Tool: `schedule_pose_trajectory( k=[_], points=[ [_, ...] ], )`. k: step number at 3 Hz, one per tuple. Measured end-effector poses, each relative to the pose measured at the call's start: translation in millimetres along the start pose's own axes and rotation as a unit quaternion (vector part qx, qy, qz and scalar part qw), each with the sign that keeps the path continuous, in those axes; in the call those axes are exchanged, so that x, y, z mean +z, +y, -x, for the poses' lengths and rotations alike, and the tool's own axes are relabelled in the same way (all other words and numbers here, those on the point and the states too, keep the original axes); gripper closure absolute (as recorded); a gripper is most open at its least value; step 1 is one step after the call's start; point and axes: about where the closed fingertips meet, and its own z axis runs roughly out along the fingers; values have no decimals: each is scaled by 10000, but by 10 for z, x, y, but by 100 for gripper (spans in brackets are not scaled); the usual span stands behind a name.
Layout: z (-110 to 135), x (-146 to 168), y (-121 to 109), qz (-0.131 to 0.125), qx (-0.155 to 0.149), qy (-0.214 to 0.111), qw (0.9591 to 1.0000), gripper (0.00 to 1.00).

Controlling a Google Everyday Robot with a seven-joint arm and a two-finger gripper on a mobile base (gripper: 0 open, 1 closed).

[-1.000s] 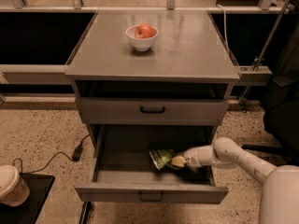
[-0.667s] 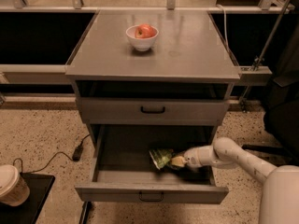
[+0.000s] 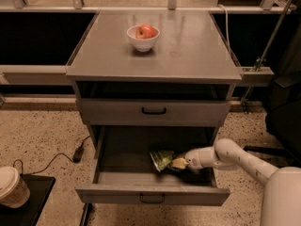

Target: Place green jalapeno chip bag into middle drawer

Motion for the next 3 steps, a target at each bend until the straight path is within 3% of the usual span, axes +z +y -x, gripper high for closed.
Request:
schedule_pose_trajectory(
  k=[1,3],
  points=[
    [0,0,0,0,0,0,10000,4],
    [0,1,1,1,0,0,10000,0]
  ],
)
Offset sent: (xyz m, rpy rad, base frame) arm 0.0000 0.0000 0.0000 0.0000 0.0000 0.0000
